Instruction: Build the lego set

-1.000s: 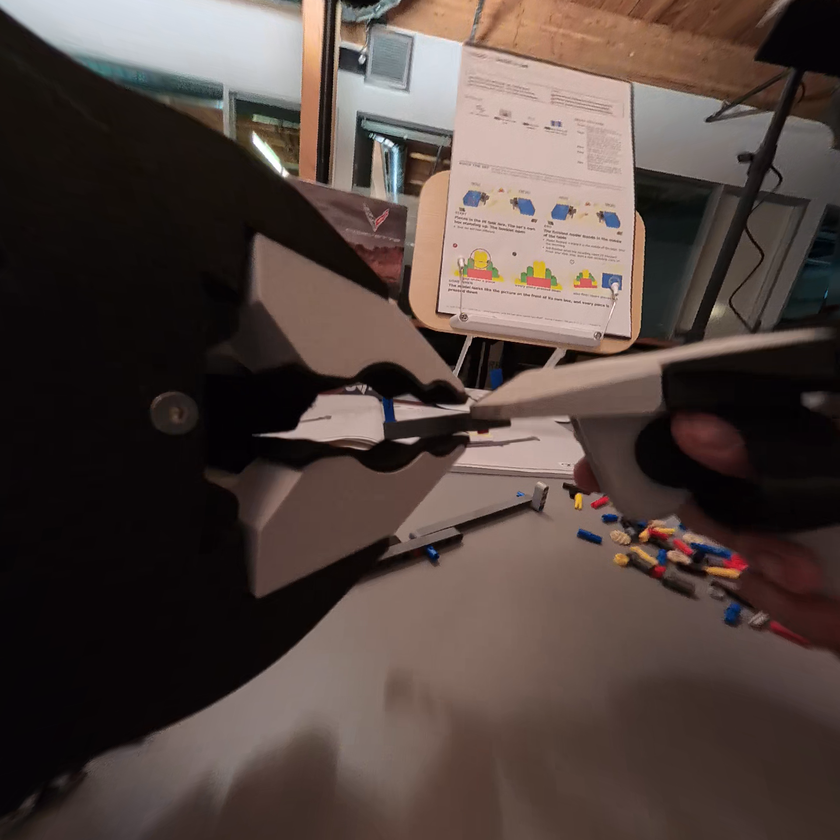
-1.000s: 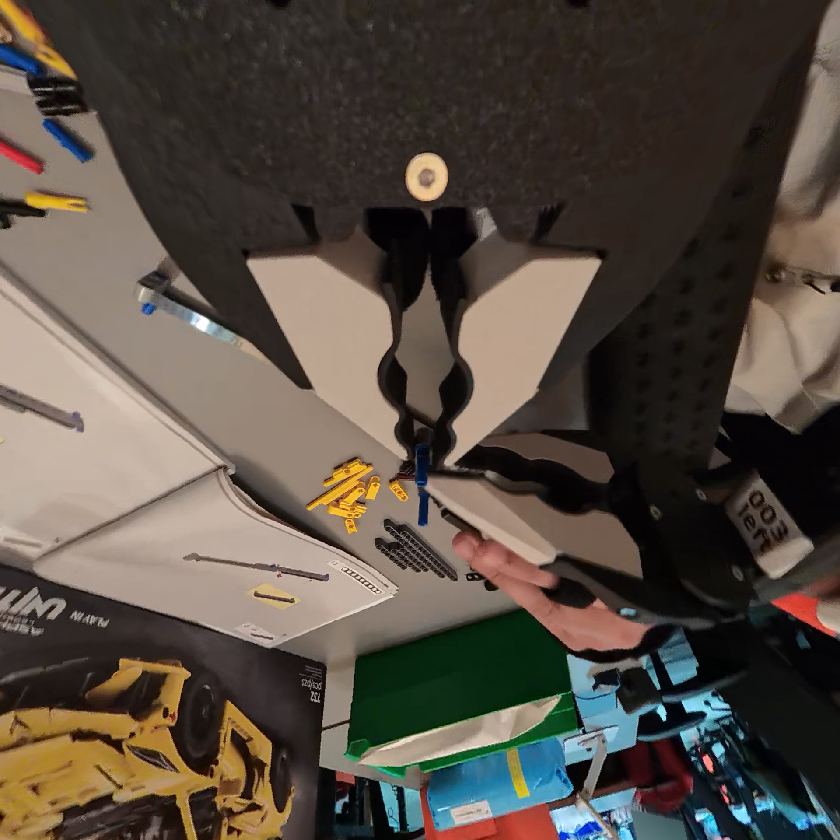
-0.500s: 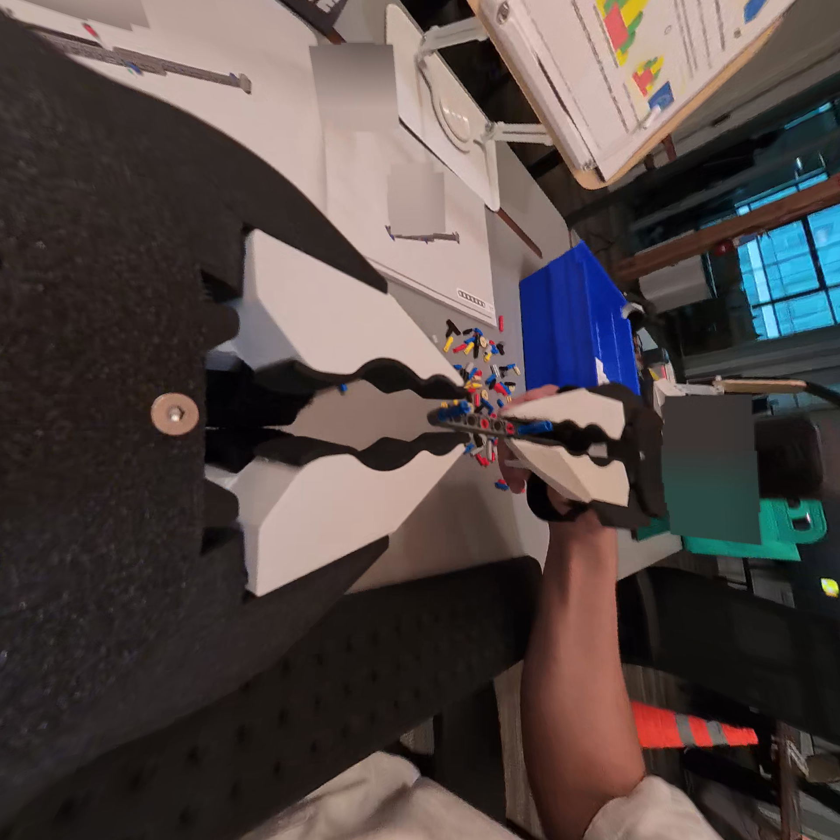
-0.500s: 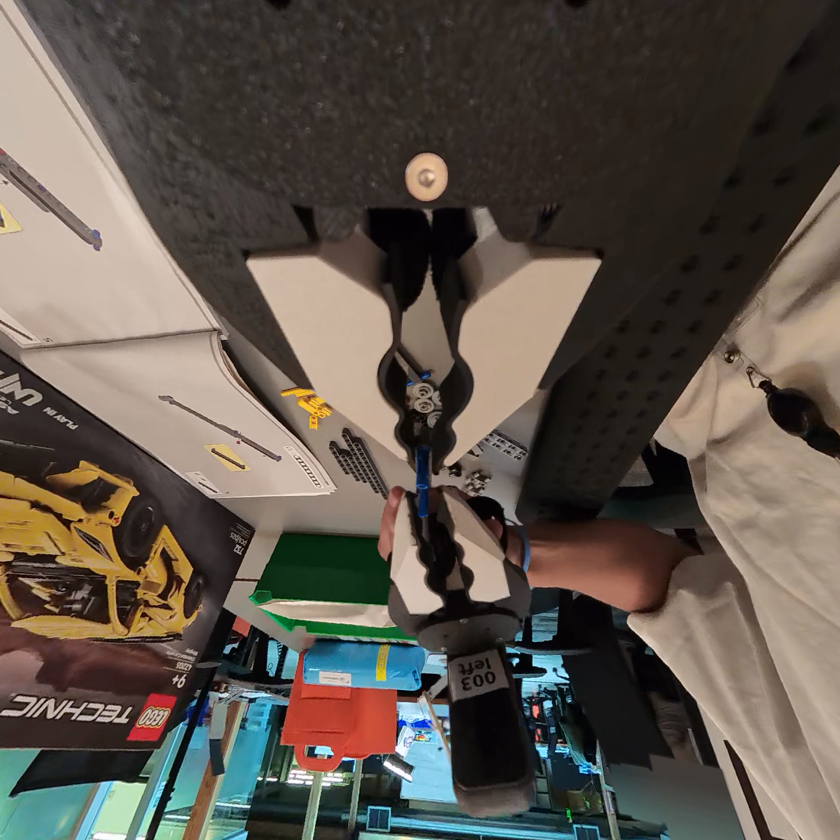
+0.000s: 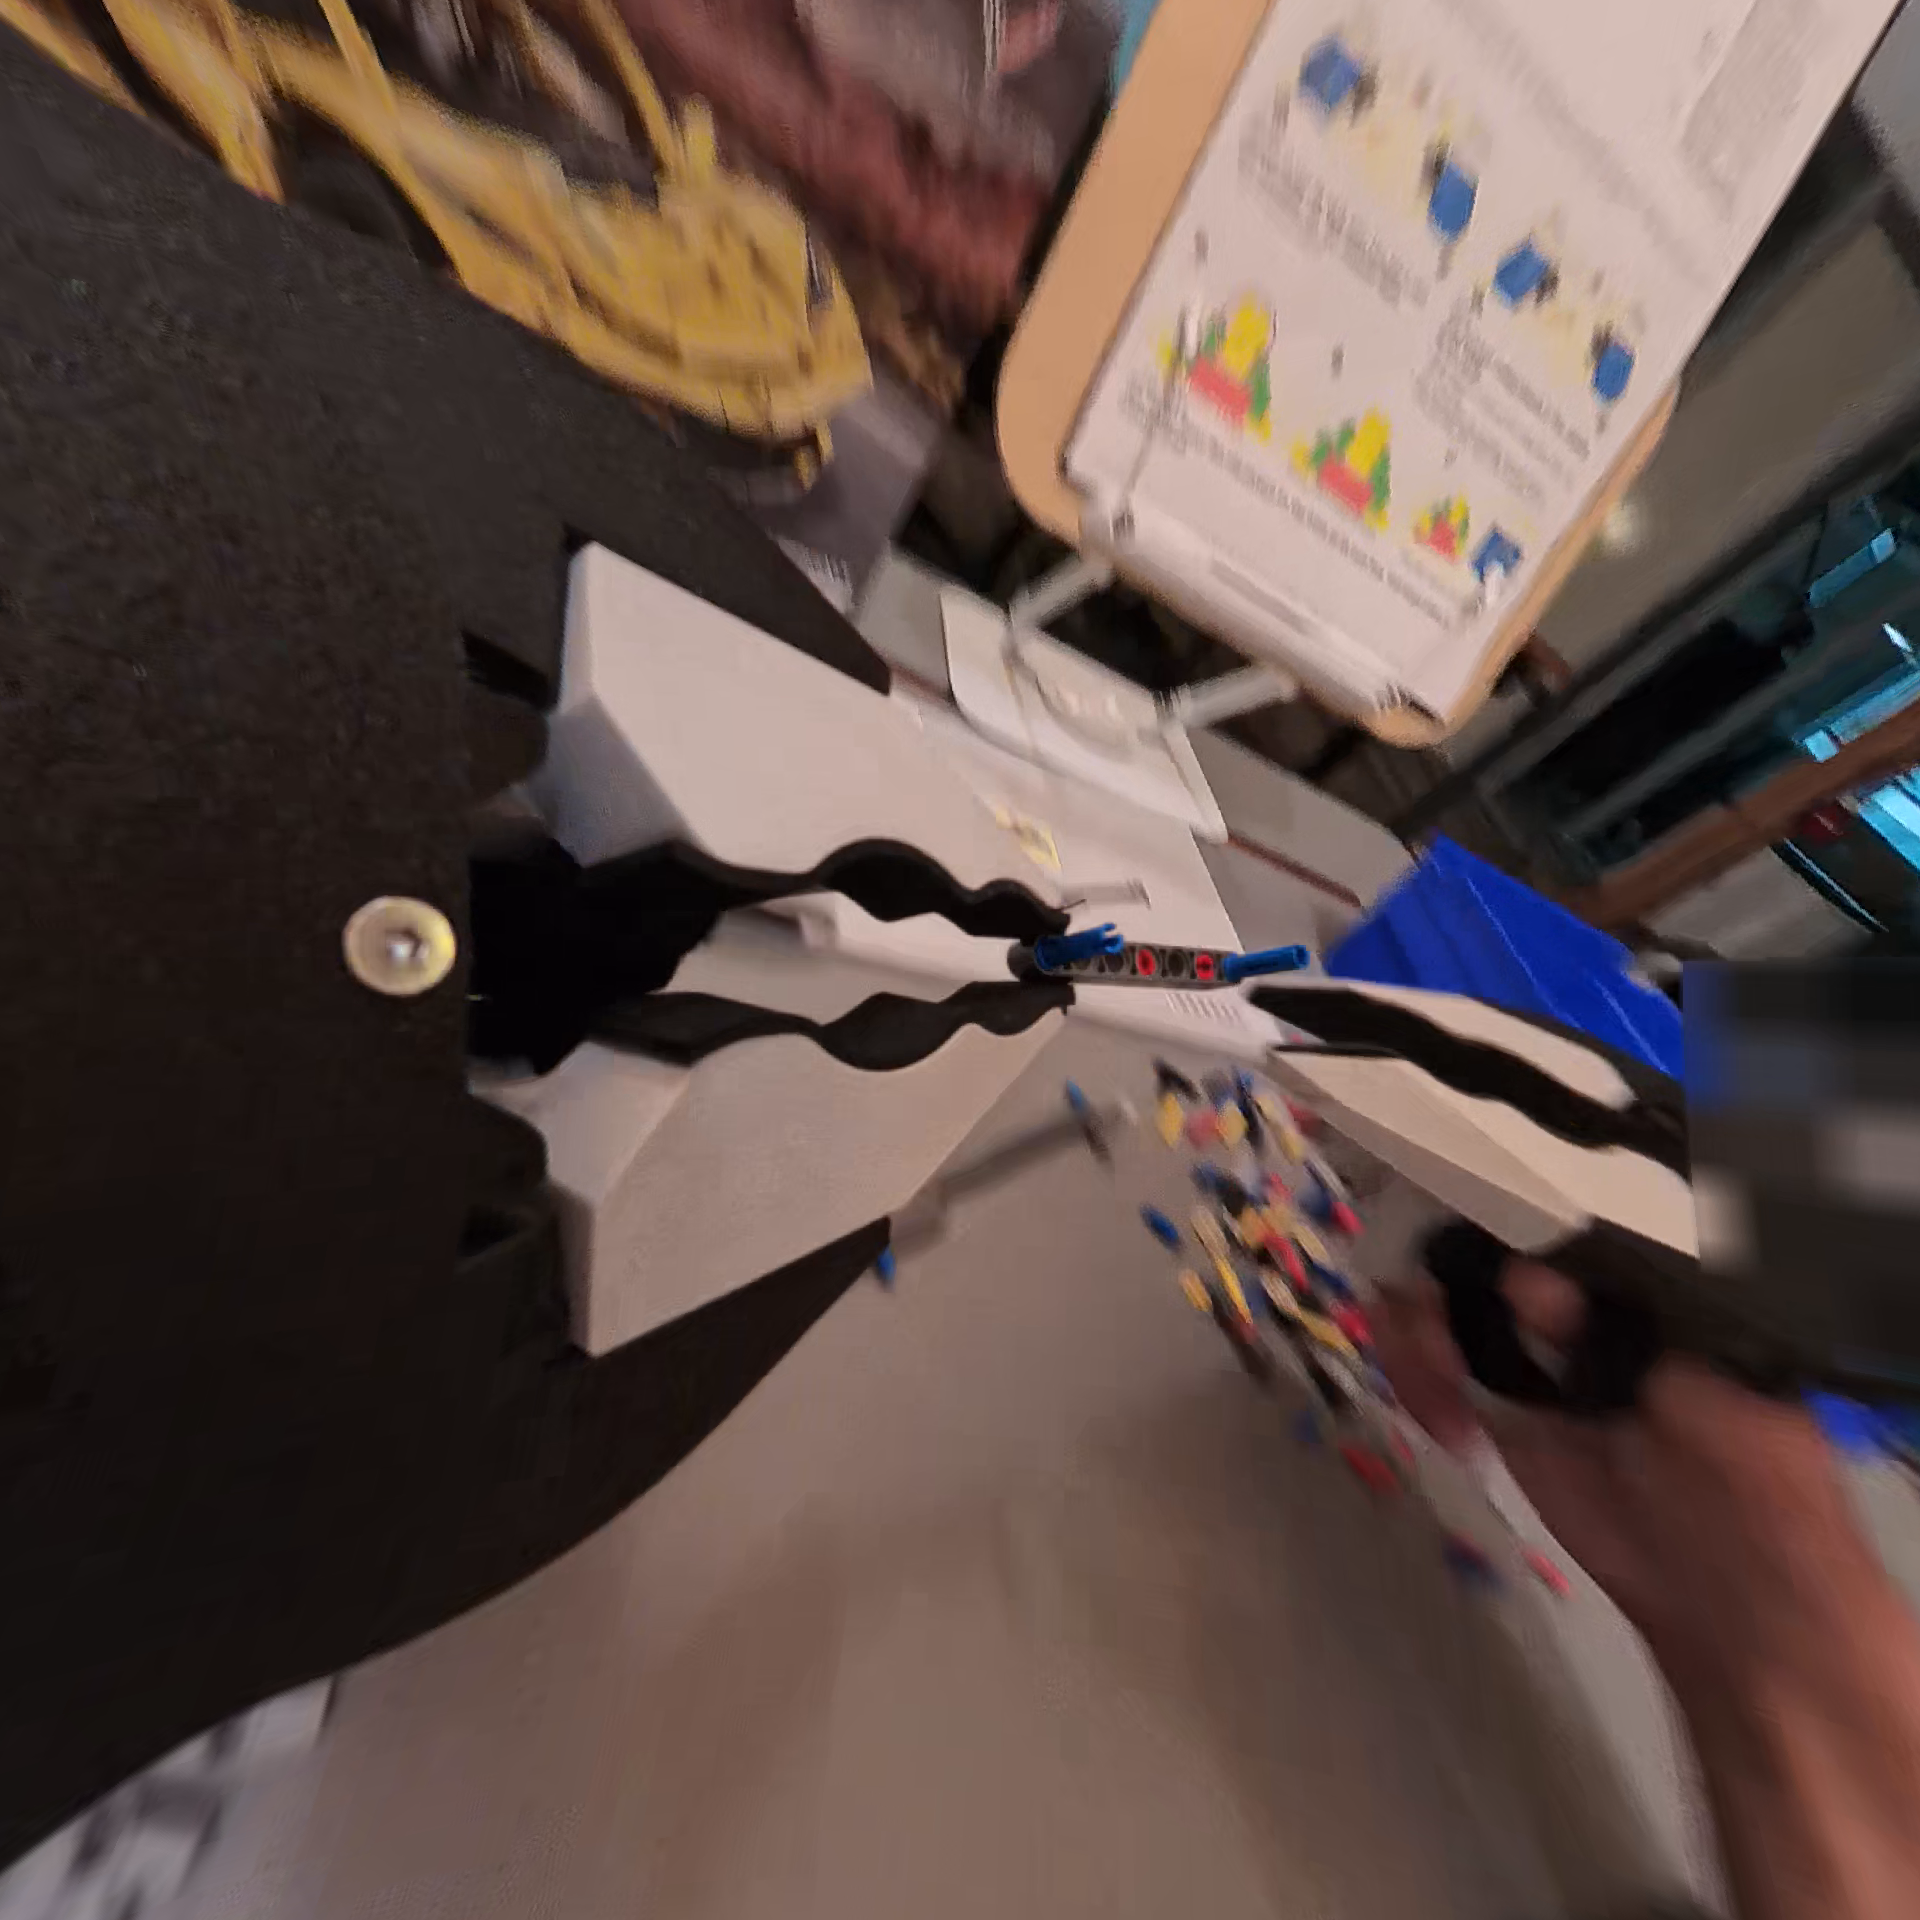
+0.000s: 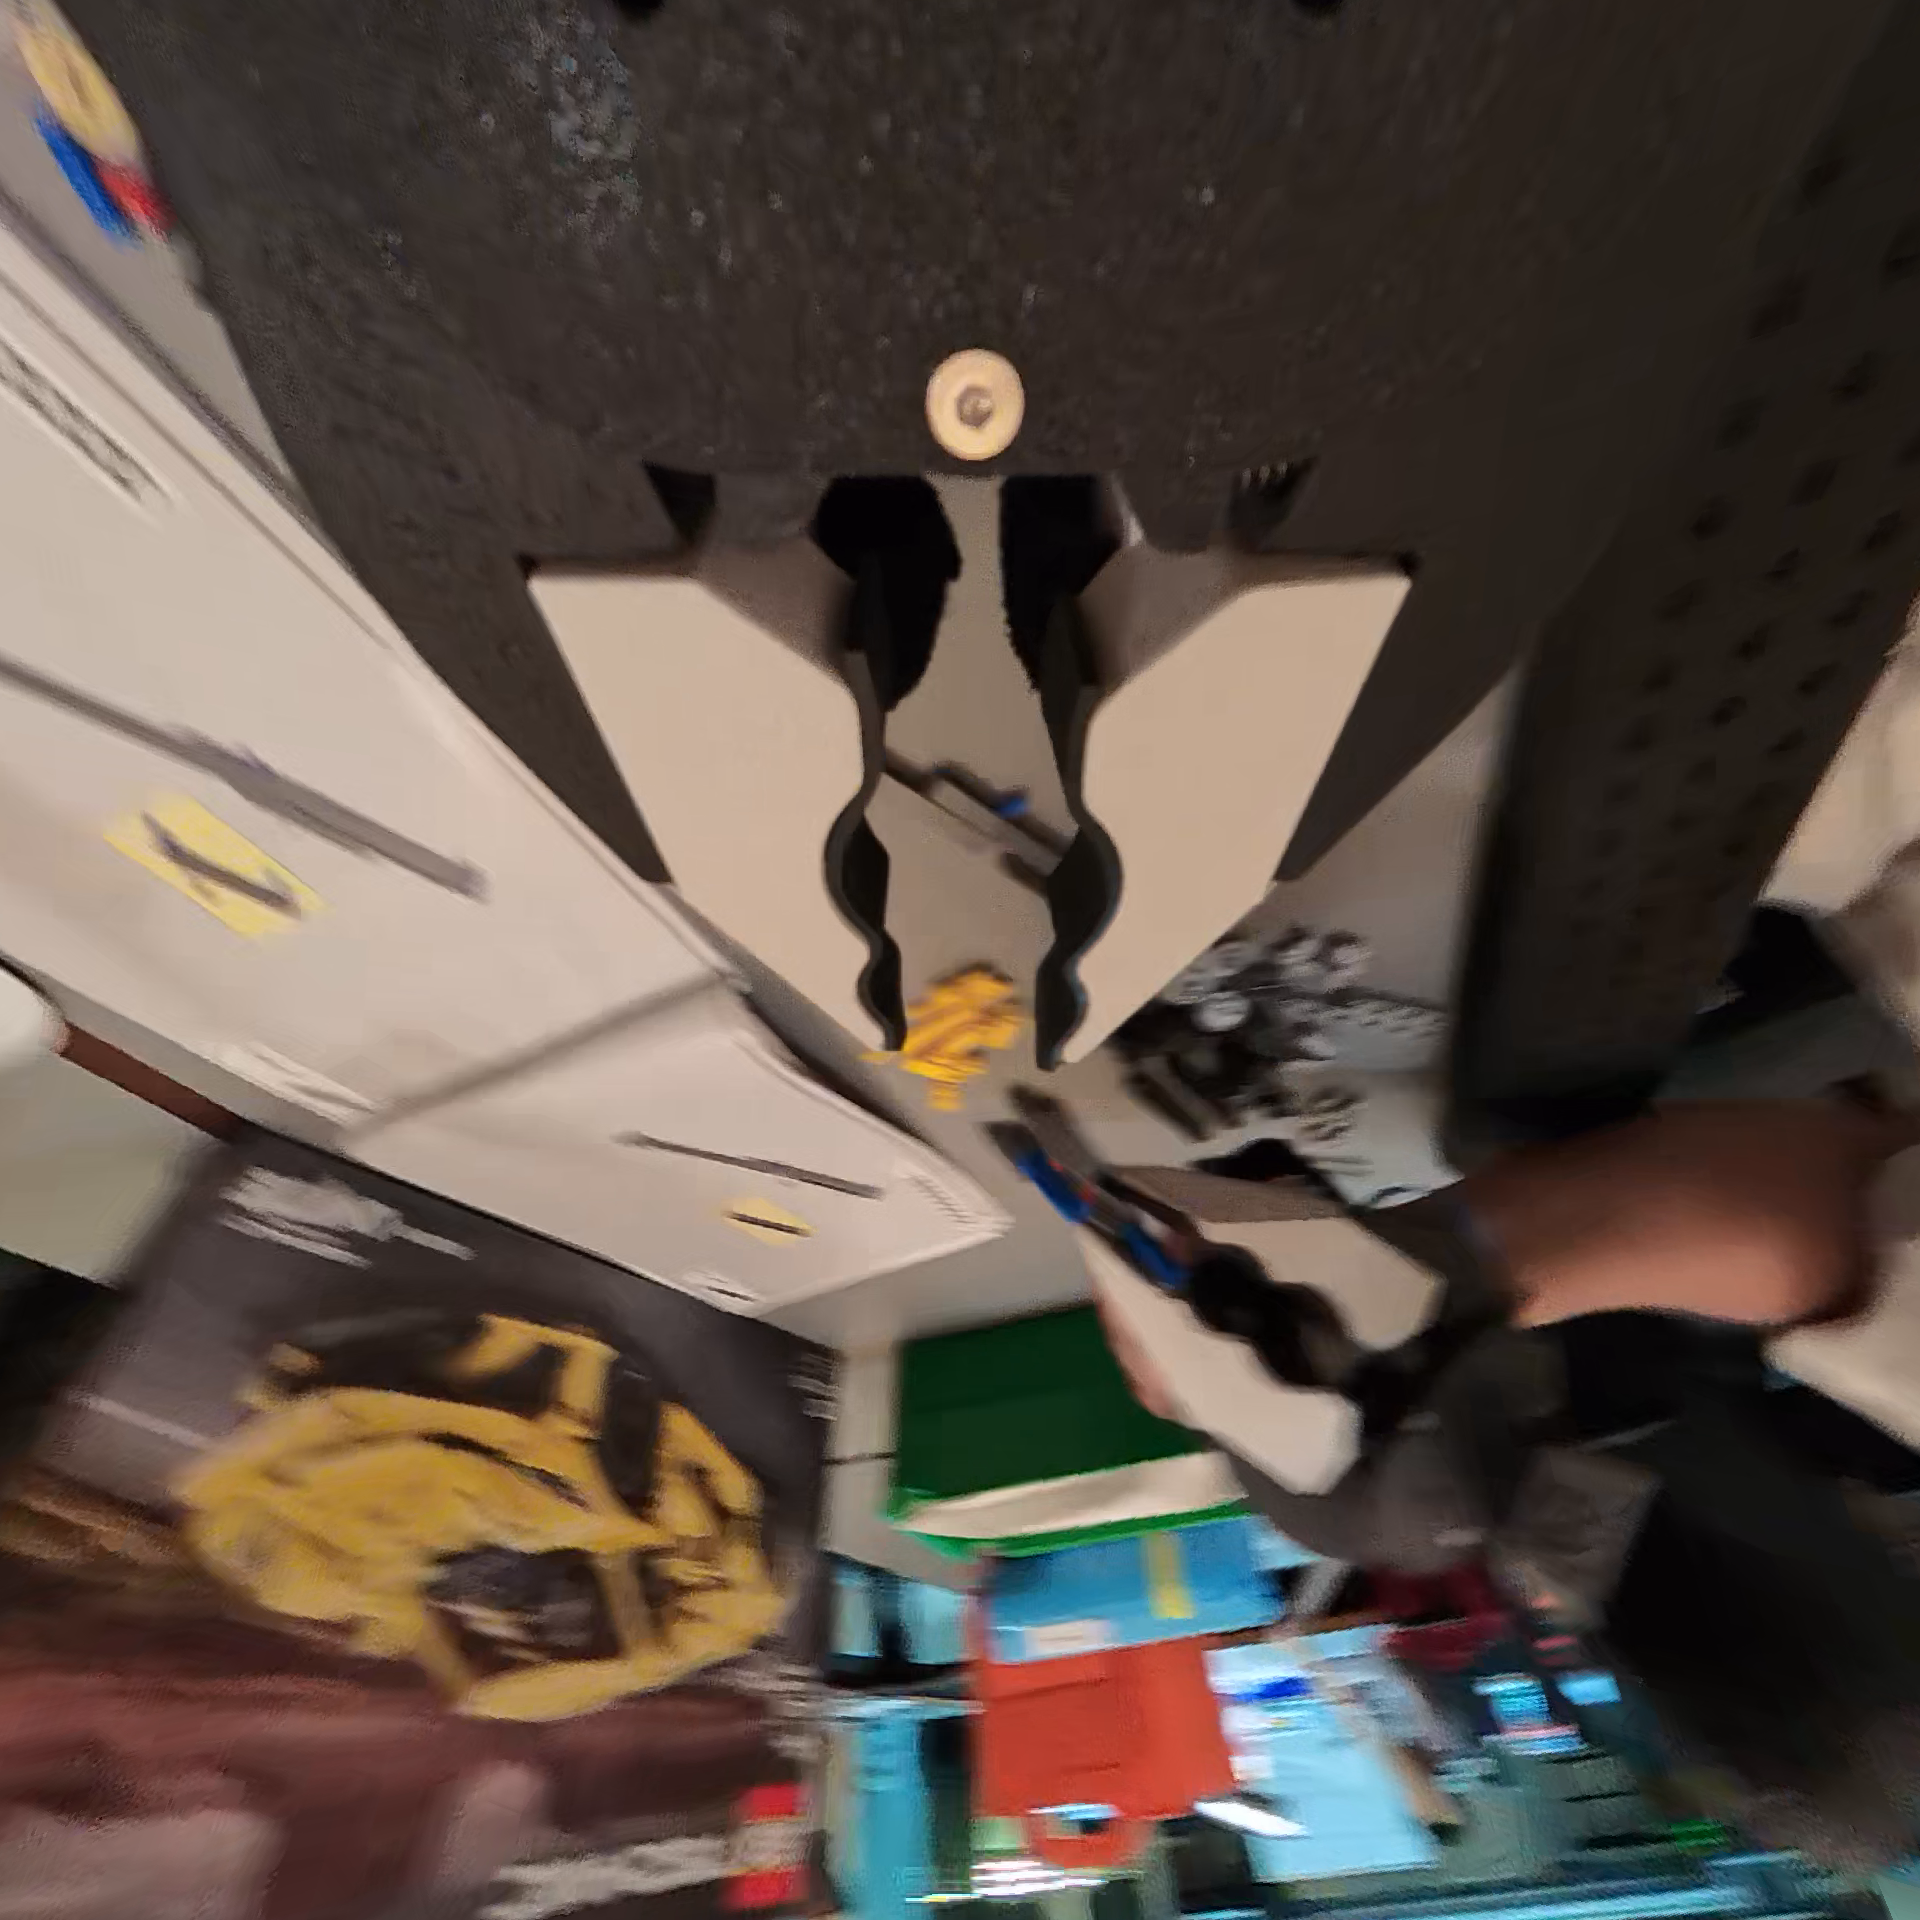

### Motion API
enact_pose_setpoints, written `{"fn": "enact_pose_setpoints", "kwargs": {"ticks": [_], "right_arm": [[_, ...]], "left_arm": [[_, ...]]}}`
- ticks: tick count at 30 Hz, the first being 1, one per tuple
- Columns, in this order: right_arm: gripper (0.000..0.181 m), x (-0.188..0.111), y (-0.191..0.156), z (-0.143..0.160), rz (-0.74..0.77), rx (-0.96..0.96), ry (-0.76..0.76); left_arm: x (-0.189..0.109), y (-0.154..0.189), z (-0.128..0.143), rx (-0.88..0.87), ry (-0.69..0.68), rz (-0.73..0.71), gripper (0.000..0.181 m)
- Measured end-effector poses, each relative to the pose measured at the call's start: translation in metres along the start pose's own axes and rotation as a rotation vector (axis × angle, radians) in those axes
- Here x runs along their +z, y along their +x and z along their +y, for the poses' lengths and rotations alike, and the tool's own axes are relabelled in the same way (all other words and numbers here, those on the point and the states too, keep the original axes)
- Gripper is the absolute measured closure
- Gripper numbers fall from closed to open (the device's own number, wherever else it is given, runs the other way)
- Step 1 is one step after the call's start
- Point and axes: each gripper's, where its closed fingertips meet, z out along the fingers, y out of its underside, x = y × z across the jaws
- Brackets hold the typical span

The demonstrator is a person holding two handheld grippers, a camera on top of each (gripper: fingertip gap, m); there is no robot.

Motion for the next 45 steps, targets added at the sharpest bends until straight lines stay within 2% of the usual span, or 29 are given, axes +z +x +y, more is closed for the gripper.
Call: {"fn": "enact_pose_setpoints", "kwargs": {"ticks": [3,6,8,11,16,21,31,34,36,39,41,45], "right_arm": [[0.146,-0.026,0.058,0.013,0.311,0.127,-0.026],[0.152,-0.05,0.094,0.027,0.532,0.265,-0.016],[0.151,-0.057,0.107,0.043,0.6,0.345,-0.065],[0.146,-0.065,0.122,0.065,0.696,0.369,-0.189],[0.148,-0.068,0.121,0.062,0.744,0.277,-0.214],[0.15,-0.055,0.117,0.07,0.688,0.264,-0.243],[0.153,-0.033,0.097,0.06,0.552,0.196,-0.223],[0.153,-0.013,0.063,0.053,0.351,0.138,-0.212],[0.153,-0.001,0.039,0.044,0.206,0.089,-0.207],[0.153,0.014,0.021,0.042,0.045,0.092,-0.264],[0.151,0.026,0.018,0.048,-0.051,0.128,-0.323],[0.147,0.05,0.025,0.065,-0.135,0.106,-0.396]], "left_arm": [[0.008,-0.031,0.018,0.184,-0.098,-0.207,0.175],[0.012,-0.046,0.042,0.384,-0.201,-0.326,0.175],[0.013,-0.047,0.054,0.491,-0.254,-0.348,0.175],[0.013,-0.048,0.062,0.574,-0.303,-0.357,0.177],[0.013,-0.046,0.069,0.583,-0.341,-0.344,0.176],[0.012,-0.047,0.078,0.552,-0.349,-0.34,0.175],[0.012,-0.037,0.081,0.574,-0.342,-0.309,0.175],[0.011,-0.028,0.081,0.622,-0.344,-0.274,0.175],[0.009,-0.018,0.084,0.723,-0.357,-0.24,0.176],[0.006,-0.004,0.088,0.855,-0.369,-0.203,0.175],[0.009,0.005,0.086,0.89,-0.358,-0.183,0.175],[0.014,0.013,0.071,0.906,-0.31,-0.193,0.176]]}}
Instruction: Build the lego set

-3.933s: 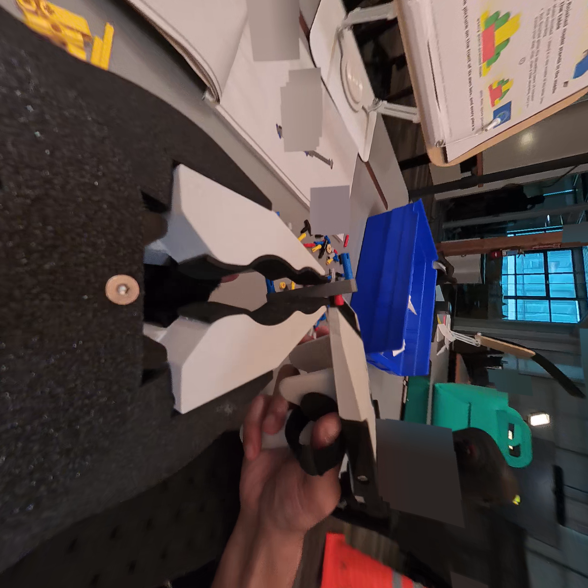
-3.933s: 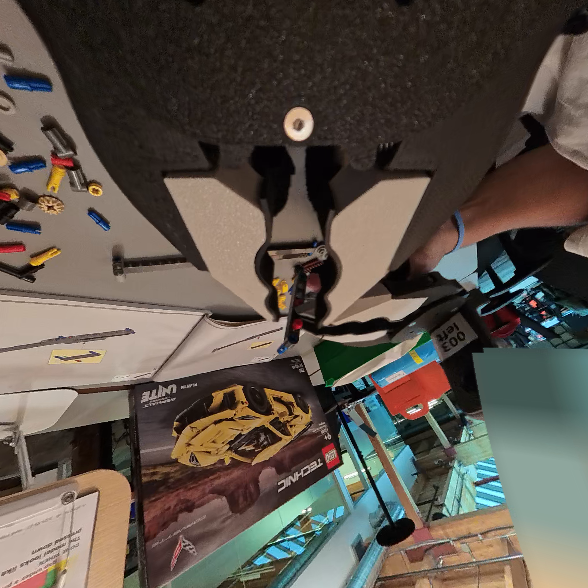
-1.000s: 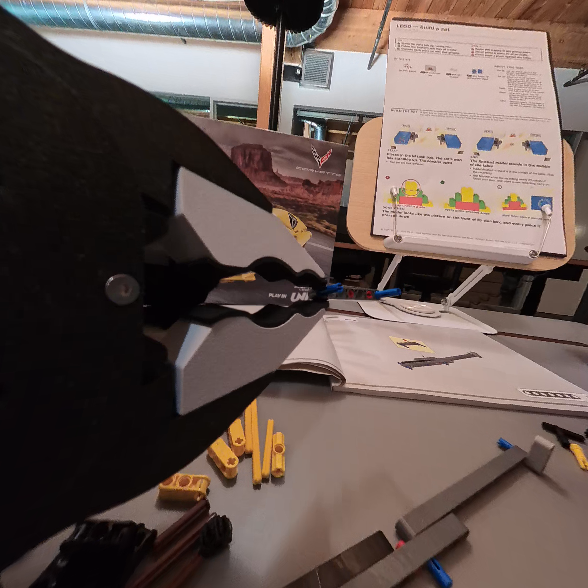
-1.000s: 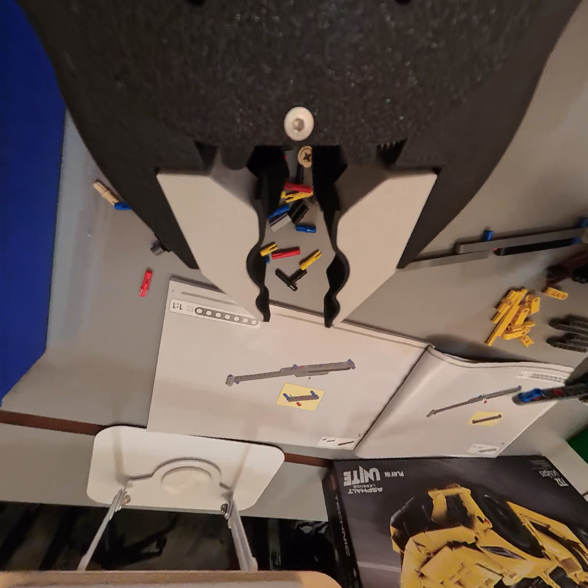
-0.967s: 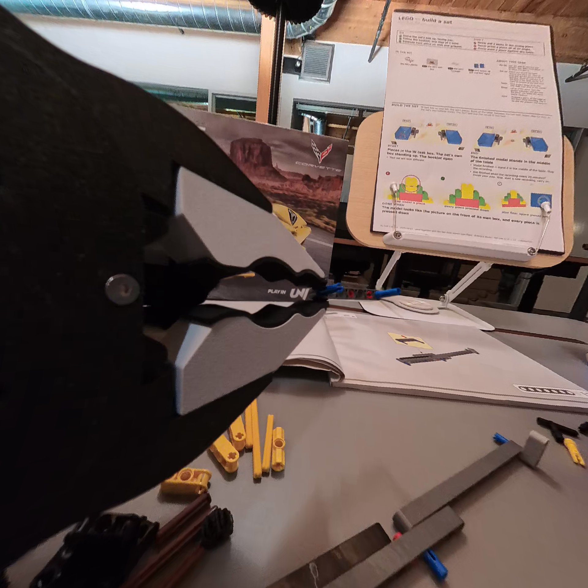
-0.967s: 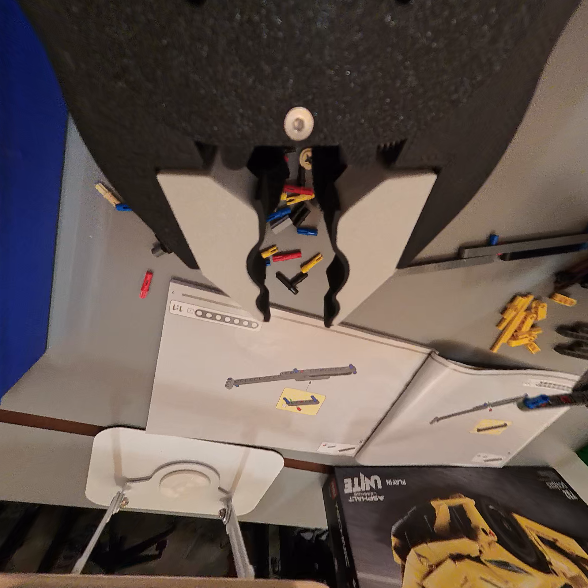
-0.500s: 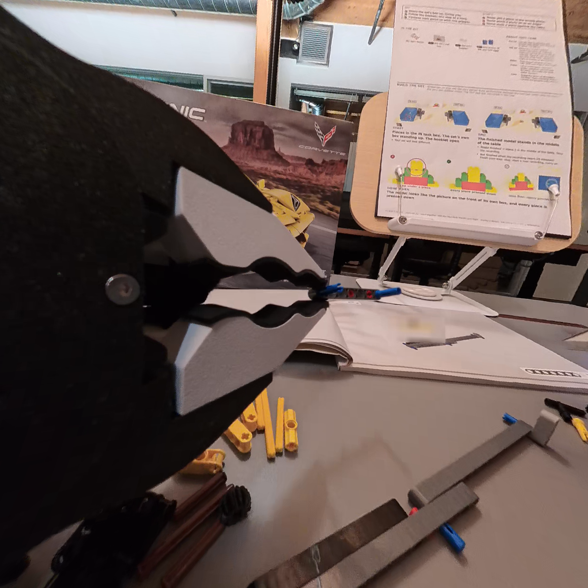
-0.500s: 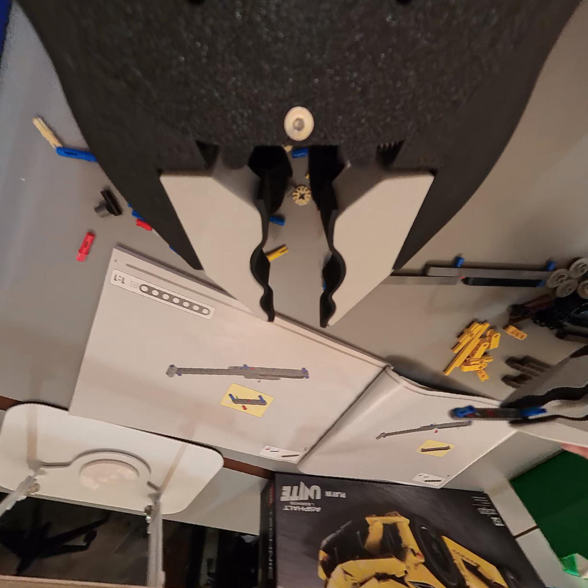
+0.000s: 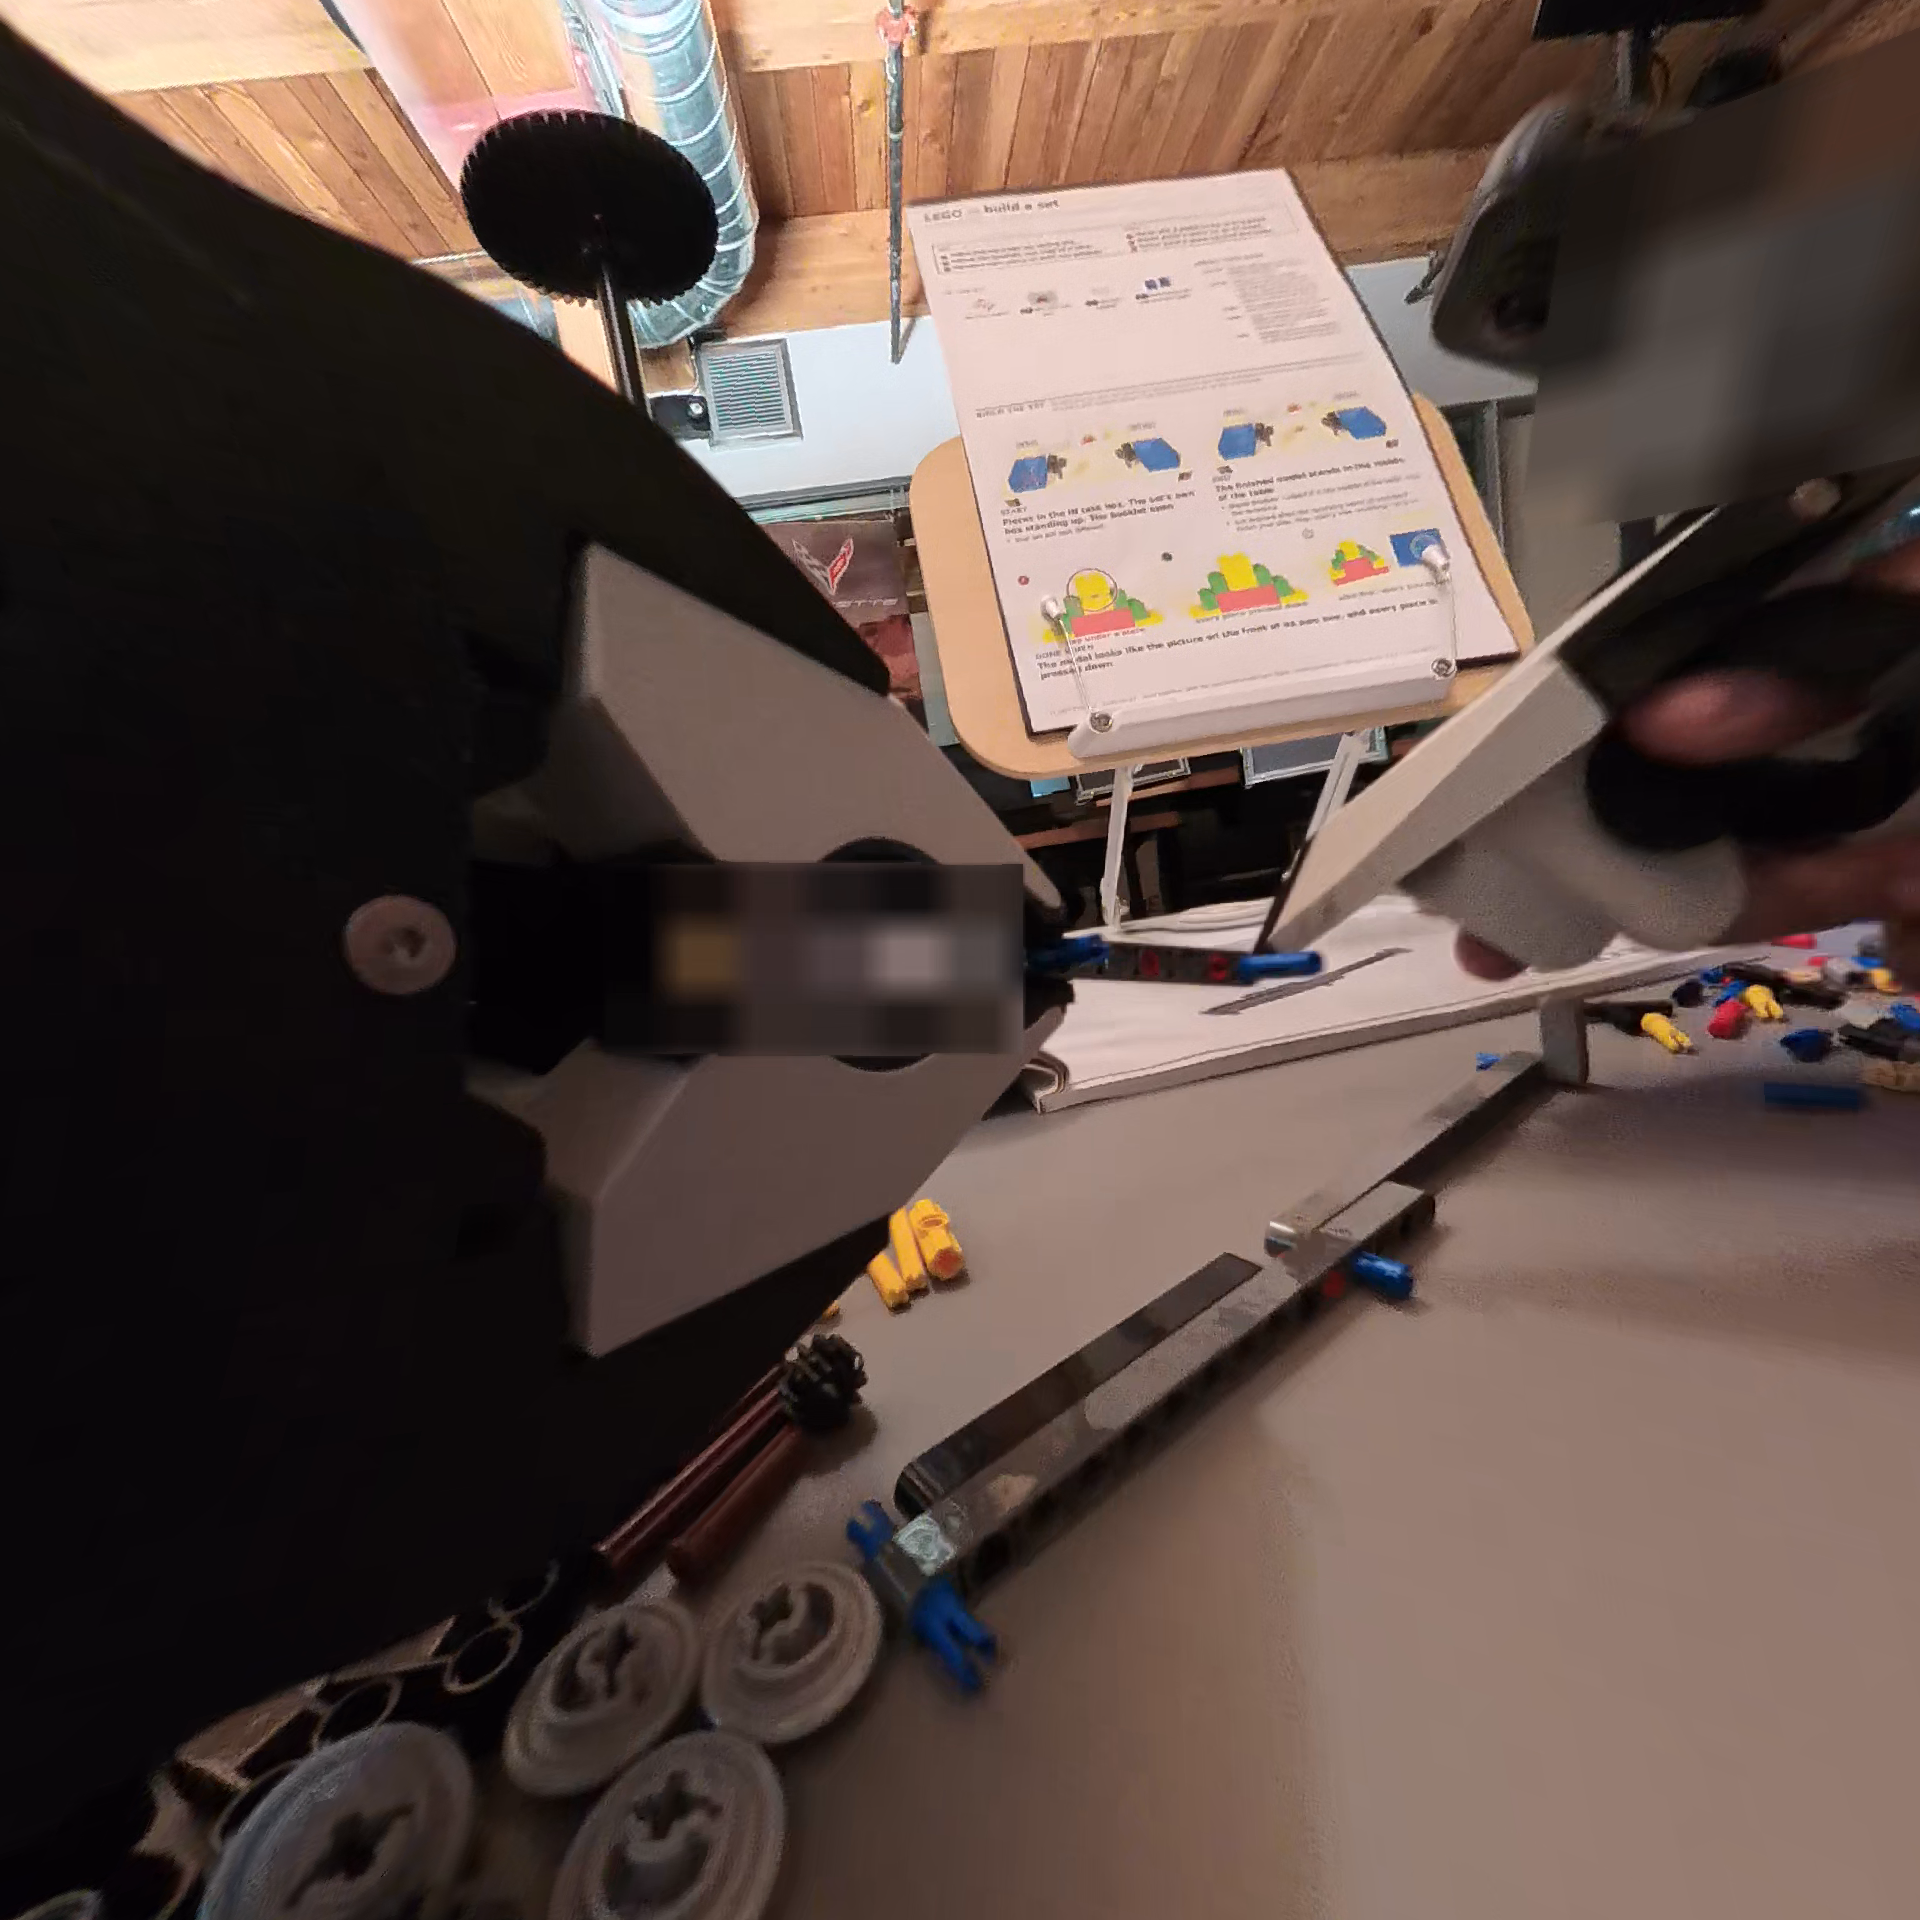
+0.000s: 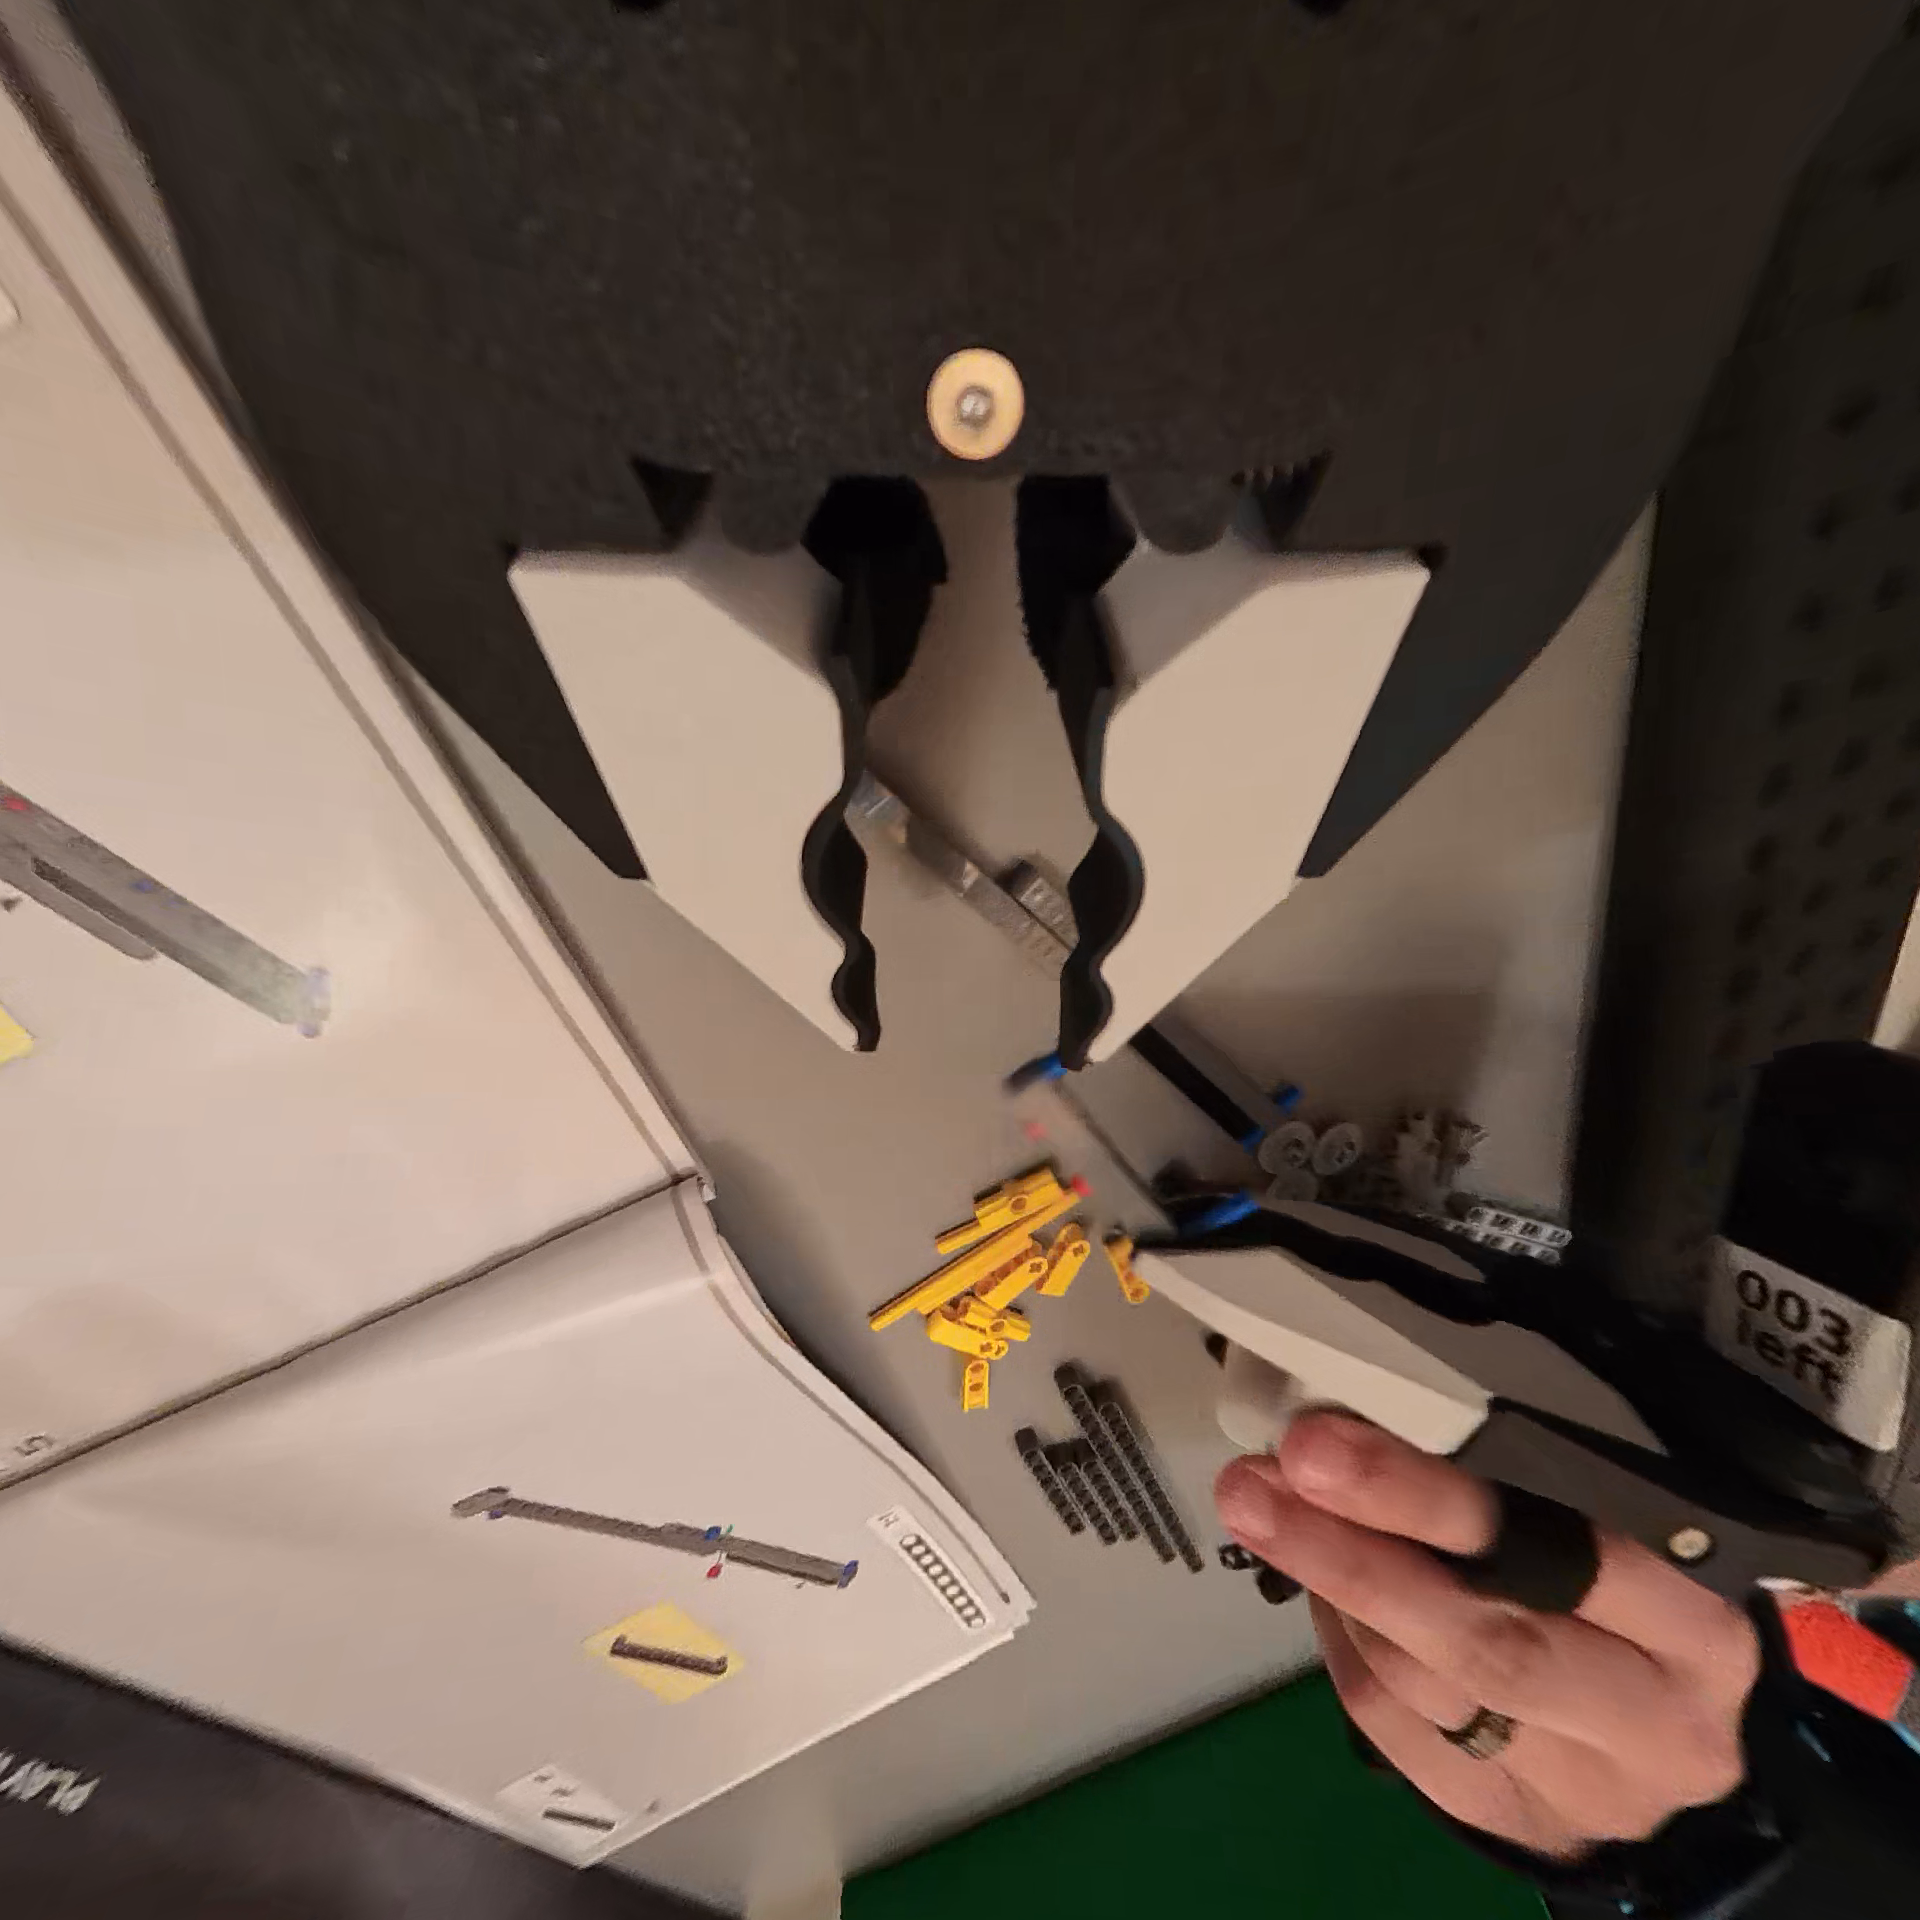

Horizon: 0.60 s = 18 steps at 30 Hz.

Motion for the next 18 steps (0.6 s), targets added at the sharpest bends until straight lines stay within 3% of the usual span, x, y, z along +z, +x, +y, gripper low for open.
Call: {"fn": "enact_pose_setpoints", "kwargs": {"ticks": [4,11,18], "right_arm": [[0.148,-0.001,-0.009,-0.008,-0.082,0.056,0.08],[0.148,-0.007,-0.01,-0.002,0.086,-0.072,0.101],[0.152,-0.003,-0.012,0.003,0.033,-0.012,0.097]], "left_arm": [[0.0,-0.001,0.004,-0.011,-0.018,-0.03,0.175],[0.005,-0.003,-0.001,-0.07,-0.01,-0.014,0.175],[0.005,0.0,-0.003,-0.064,-0.005,-0.011,0.175]]}}
